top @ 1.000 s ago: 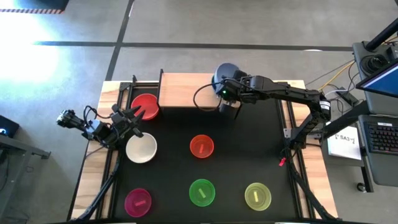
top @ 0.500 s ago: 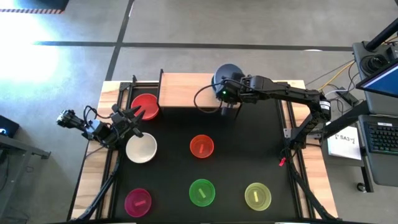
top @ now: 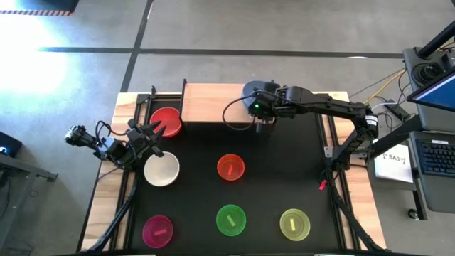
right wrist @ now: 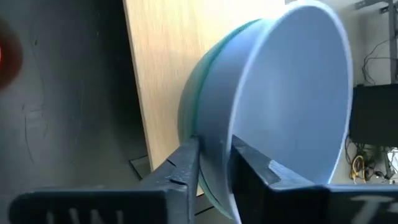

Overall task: Place and stack bowls onto a shelf
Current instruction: Stack the blue bowl on top of the dark blue bowl on the shelf, then stack the white bowl on top of the blue bowl on the shelf

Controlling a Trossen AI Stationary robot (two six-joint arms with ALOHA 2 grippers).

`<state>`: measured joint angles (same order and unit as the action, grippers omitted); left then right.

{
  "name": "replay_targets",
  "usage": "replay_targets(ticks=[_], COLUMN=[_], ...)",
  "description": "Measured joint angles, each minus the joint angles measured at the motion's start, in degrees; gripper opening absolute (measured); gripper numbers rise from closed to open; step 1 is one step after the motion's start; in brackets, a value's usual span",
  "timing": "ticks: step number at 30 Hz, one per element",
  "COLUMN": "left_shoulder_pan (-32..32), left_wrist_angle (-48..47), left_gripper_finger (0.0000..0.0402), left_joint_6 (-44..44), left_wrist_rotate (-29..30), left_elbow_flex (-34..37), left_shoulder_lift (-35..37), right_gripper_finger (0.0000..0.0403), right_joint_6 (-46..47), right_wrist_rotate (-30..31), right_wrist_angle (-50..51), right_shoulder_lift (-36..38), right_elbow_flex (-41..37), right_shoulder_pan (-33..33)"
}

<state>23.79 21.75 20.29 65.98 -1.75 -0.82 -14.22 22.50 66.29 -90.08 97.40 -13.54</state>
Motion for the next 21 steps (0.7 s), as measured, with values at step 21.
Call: replay_targets(ticks=[21], left_shoulder_pan=[0.0], left_wrist_angle=[-0.02], left_gripper_finger=[0.0122], left_joint_6=[0.0], left_wrist_rotate=[0.0], left_elbow_flex=[0.02], left_shoulder_lift=[0.0], right_gripper_finger=[0.0105], right_joint_6=[8.26], right_wrist_rotate=[-5.63], right_wrist_angle=[4.45], right_shoulder_lift=[0.07], right_elbow_flex=[16.49], right_shoulder_pan=[0.81])
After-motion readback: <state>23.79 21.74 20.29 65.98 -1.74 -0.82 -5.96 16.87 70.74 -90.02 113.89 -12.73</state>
